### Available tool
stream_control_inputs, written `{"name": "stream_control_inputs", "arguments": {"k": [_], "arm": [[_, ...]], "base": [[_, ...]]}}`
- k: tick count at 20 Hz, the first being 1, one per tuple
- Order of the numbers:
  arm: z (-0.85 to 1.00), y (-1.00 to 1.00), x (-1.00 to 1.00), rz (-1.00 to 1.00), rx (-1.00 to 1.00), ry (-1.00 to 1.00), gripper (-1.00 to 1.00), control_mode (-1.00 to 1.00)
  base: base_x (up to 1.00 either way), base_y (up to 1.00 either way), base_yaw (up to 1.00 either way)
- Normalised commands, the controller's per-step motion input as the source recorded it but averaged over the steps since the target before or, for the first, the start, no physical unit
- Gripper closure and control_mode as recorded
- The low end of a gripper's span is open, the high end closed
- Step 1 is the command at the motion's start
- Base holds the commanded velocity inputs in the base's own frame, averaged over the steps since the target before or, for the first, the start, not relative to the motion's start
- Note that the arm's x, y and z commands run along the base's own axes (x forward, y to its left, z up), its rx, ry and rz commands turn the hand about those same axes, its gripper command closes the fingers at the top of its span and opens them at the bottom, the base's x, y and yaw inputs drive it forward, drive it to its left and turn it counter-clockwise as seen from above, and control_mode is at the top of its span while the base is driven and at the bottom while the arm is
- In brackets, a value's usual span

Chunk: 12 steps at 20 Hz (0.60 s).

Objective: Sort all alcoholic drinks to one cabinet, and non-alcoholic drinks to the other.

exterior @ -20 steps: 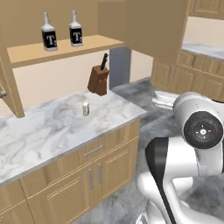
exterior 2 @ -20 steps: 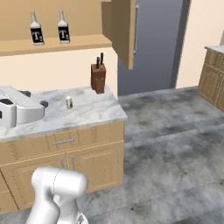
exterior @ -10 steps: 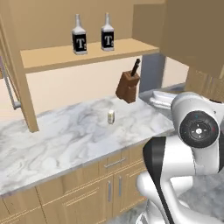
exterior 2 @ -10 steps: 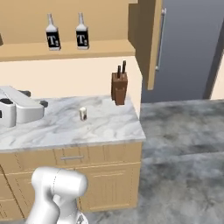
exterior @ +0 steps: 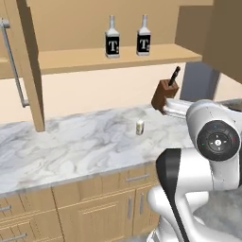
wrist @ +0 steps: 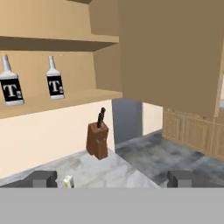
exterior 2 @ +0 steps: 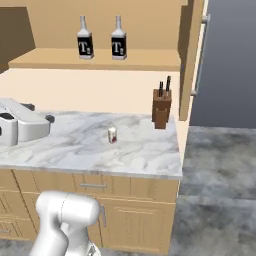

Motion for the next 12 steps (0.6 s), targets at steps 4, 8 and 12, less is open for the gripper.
{"name": "stream_control_inputs", "arguments": {"k": [4,8,12], "arm": [[0.0,0.0,0.0,0.0,0.0,0.0,-1.0,1.0],[0.0,0.0,0.0,0.0,0.0,0.0,-1.0,1.0],[0.0,0.0,0.0,0.0,0.0,0.0,-1.0,1.0]], "base": [[0.66,-0.36,0.36],[0.59,-0.29,0.24],[0.64,-0.26,0.18]]}}
